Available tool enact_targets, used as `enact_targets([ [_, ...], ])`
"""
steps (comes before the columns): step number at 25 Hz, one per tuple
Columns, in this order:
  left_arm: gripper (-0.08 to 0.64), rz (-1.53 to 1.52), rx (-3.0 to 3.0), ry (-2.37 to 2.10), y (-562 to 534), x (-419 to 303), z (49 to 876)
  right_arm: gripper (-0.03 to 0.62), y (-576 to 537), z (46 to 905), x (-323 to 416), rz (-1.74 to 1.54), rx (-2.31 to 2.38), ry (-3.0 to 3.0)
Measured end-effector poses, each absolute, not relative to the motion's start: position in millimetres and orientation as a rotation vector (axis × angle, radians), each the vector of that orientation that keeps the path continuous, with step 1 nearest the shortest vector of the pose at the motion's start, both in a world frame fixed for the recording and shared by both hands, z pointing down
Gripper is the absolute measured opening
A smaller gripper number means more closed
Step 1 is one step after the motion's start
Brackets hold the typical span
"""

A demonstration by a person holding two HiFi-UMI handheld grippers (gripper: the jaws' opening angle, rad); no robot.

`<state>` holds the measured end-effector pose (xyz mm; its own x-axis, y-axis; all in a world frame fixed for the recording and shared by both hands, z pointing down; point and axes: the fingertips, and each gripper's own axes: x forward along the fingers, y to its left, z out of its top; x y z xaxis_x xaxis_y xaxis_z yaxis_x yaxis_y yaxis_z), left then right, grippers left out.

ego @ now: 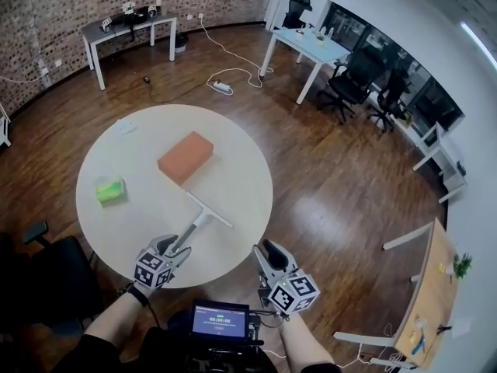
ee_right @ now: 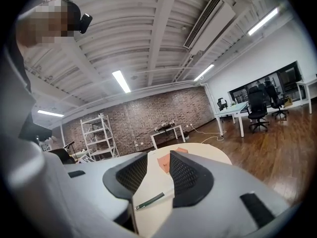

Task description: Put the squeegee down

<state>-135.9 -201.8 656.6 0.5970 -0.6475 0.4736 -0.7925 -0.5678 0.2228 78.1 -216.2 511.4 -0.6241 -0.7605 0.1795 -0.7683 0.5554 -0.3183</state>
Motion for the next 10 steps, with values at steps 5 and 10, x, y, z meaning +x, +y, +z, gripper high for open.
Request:
enact_targets([
  [5, 0.239, 0.456, 2.384, -1.195, -191.2, -143.2, 650.0, 0.163, -219.3, 509.3, 73.3, 0.572, 1.311, -2.769],
  [10, 0.239, 0.459, 2.378, -1.212, -189.0, -146.1, 646.8, 0.163, -222.2, 507.3, 71.8, 0.565, 1.292, -2.779],
])
